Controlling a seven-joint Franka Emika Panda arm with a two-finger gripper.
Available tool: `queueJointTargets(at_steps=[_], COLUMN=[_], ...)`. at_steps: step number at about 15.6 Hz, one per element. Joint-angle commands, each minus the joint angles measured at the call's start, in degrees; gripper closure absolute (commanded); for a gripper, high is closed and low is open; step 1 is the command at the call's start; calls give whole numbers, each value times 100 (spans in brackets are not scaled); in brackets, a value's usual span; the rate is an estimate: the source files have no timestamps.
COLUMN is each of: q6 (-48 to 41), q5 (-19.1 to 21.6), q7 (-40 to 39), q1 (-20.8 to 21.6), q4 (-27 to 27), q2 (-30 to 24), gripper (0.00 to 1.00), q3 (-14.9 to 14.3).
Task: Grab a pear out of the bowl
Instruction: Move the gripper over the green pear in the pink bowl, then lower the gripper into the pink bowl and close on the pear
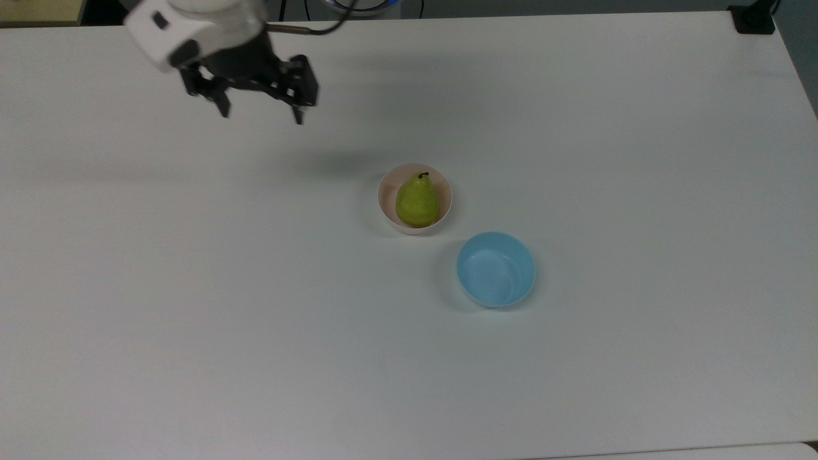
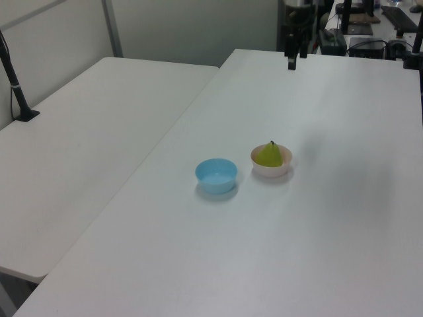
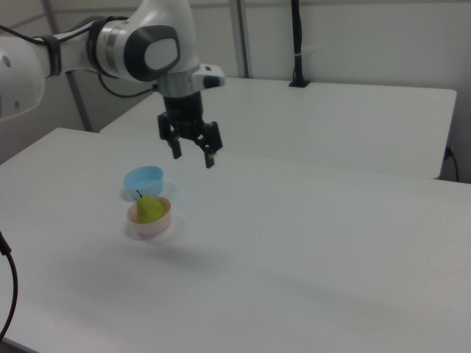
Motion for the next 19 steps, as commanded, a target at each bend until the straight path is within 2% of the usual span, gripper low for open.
queueJointTargets(at_steps=[1,3,7,10,12,15,17,18,19], q6=[251,259,566,769,796,796,857,970,1041], q5=[142,239,161,99,-85,-121,-130,-130,-130], q7=[-80,-88,-106,-106,-106,-219,-247,-194,-185], q1=[736,1157,1660,1792,1828,1828,1837,1889,1924], q4=[-71,-63,-185,-194,-203,-256,-282,-291,-300], q2=[47,380,846,1225,1427,1516,1551,1603,1621], gripper=[0,0,0,0,0,21,23,28,47], q3=[-37,-37,-45,-45,-45,-45,-45,-45,-45])
